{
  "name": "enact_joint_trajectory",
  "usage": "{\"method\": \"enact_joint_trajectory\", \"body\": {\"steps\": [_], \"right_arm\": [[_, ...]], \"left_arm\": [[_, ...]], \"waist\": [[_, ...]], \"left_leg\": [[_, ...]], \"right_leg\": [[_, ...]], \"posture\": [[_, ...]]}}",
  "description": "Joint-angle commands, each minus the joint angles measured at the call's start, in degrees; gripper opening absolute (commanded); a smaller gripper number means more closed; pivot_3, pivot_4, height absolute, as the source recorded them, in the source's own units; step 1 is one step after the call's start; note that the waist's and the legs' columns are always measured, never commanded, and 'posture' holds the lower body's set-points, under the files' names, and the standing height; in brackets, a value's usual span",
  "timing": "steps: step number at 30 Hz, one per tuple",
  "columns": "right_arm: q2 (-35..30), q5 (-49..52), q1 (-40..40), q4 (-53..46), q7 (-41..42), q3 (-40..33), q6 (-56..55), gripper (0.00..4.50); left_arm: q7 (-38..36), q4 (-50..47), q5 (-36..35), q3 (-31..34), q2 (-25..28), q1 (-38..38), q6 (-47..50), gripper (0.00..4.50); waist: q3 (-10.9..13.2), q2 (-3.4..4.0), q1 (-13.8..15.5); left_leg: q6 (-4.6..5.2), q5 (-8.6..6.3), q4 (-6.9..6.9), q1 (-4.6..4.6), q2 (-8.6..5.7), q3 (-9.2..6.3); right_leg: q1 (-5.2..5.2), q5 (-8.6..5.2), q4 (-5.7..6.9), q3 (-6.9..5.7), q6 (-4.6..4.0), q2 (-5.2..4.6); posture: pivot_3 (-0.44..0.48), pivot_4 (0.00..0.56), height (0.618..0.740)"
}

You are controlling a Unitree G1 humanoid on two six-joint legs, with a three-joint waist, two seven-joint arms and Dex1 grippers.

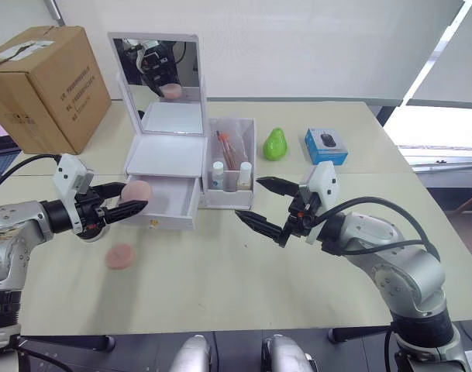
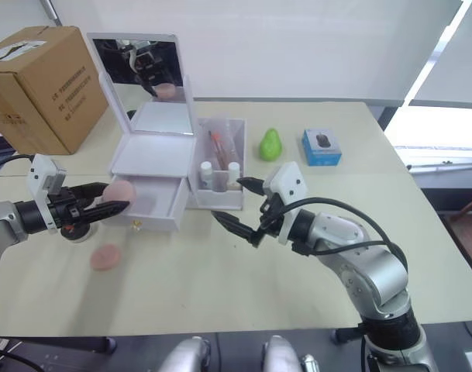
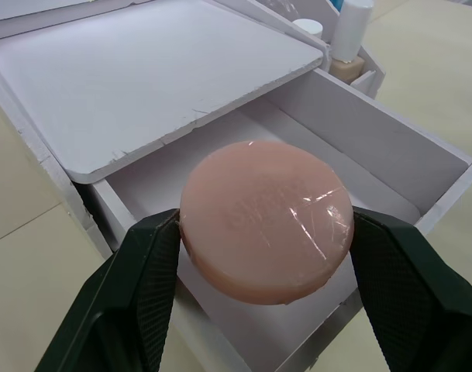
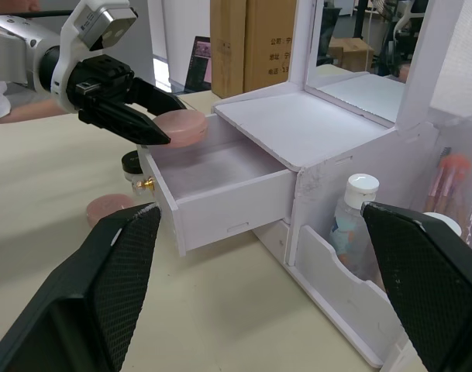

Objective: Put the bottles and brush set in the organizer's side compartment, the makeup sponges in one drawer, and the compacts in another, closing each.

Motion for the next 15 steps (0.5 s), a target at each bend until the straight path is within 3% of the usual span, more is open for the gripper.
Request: {"method": "enact_joint_trajectory", "body": {"steps": [1,8,12,15], "right_arm": [[0.11,0.65,-0.42,-1.97,0.10,-0.98,-0.09,4.50],[-0.05,0.54,-0.57,-1.66,0.18,-1.13,-0.06,4.50],[-1.10,0.61,0.31,-1.54,0.39,-2.80,-0.25,4.50],[-5.10,0.06,3.59,0.12,2.55,-8.45,-1.76,4.50]], "left_arm": [[1.29,0.10,0.80,0.77,0.60,-0.04,0.75,4.47],[1.64,-0.34,-1.54,3.30,0.57,-1.14,1.50,4.47],[1.05,0.10,-4.05,7.62,1.62,-1.51,2.49,4.47],[-1.53,4.47,-3.29,13.13,5.35,1.52,1.17,4.47]], "waist": [[0.00,0.00,0.00],[0.00,0.00,-0.04],[0.01,-0.01,0.00],[0.01,-0.06,-0.01]], "left_leg": [[0.00,0.00,0.00,0.01,0.00,0.00],[0.00,0.00,-0.01,0.05,0.02,0.03],[0.00,0.00,0.00,0.05,0.02,0.04],[0.00,0.00,0.00,0.04,0.02,0.08]], "right_leg": [[0.01,0.00,0.00,0.00,0.00,0.00],[0.02,0.00,0.01,0.02,0.00,0.00],[0.00,0.00,0.00,0.03,0.00,0.00],[0.01,0.00,-0.01,0.02,0.00,0.00]], "posture": [[0.000,0.150,0.729],[0.000,0.150,0.729],[0.000,0.150,0.729],[0.000,0.150,0.729]]}}
